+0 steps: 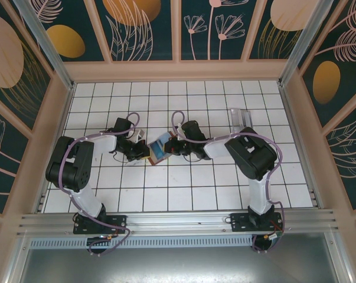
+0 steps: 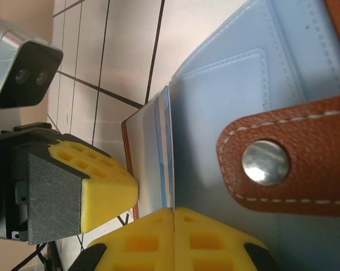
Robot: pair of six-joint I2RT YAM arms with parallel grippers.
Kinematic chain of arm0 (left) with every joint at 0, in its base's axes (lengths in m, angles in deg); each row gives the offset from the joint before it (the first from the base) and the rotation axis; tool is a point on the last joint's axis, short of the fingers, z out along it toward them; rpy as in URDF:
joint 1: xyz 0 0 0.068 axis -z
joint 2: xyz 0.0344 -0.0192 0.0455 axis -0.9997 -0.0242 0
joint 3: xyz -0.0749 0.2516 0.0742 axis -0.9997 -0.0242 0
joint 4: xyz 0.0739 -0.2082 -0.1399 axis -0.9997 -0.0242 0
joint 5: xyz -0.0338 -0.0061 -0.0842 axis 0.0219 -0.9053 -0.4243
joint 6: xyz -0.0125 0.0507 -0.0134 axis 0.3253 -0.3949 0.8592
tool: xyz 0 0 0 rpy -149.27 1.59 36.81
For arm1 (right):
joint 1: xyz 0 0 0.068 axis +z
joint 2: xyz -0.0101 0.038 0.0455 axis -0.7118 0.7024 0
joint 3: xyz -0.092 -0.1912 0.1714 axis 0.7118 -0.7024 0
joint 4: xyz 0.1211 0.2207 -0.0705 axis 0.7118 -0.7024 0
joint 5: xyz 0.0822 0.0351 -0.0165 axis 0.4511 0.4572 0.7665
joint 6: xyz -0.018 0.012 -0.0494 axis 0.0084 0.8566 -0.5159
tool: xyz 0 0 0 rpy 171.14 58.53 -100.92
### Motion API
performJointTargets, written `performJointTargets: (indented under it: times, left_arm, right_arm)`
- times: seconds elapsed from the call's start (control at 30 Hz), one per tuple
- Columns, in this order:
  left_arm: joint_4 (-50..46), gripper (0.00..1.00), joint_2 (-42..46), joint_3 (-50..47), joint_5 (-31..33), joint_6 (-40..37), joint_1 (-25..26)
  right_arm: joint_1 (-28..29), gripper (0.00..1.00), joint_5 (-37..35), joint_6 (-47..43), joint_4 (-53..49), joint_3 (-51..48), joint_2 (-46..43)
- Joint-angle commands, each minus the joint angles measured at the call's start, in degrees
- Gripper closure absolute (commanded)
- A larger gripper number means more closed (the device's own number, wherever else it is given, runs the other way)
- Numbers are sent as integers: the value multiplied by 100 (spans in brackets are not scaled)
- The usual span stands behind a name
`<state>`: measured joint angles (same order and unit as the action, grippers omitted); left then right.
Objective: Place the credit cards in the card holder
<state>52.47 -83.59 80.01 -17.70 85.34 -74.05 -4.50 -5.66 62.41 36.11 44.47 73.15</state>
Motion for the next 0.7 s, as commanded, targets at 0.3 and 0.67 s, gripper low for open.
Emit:
performJointTargets:
  times: [0.3, 0.67]
  left_arm:
    - [-69, 100, 19, -74, 314, 140, -100]
    - [50, 87, 919, -427, 6, 362, -522]
  right_arm:
    - [189, 99, 636, -593, -420, 50, 226]
    - [196, 69, 498, -865, -912, 329, 131]
